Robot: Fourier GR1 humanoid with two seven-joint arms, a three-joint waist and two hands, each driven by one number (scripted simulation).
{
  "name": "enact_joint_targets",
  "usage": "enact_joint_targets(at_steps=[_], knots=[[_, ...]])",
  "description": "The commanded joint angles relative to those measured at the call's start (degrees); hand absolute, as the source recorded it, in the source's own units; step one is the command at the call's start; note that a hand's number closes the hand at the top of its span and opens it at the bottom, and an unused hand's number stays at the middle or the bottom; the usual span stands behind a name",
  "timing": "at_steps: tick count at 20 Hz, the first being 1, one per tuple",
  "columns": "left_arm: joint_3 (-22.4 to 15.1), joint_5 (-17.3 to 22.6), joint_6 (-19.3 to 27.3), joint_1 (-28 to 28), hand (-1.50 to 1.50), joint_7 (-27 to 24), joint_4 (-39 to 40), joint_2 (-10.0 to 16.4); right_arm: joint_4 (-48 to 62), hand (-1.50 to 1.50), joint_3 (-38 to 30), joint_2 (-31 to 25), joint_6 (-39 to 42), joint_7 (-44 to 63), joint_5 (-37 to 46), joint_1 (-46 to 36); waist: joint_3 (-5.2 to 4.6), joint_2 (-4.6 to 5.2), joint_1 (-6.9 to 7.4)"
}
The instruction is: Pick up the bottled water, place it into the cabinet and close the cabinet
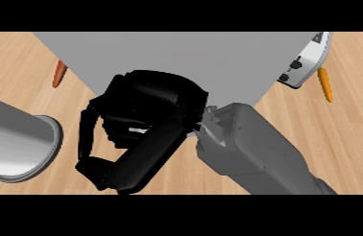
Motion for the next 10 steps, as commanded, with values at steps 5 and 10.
enact_joint_targets(at_steps=[5, 10], knots=[[4.48, 0.80, -3.40, 0.63, -1.50, 2.14, -0.61, -3.11, 12.59, 1.50, -6.39, -0.35, 5.19, -6.43, 3.68, 1.51, 0.24, 0.49, -1.28], [3.25, -3.16, -5.40, -0.92, -1.50, 2.85, 0.93, -6.28, 19.19, 1.50, -10.98, -3.85, 12.46, -11.17, 6.81, -1.30, 0.20, 0.64, -1.31]])
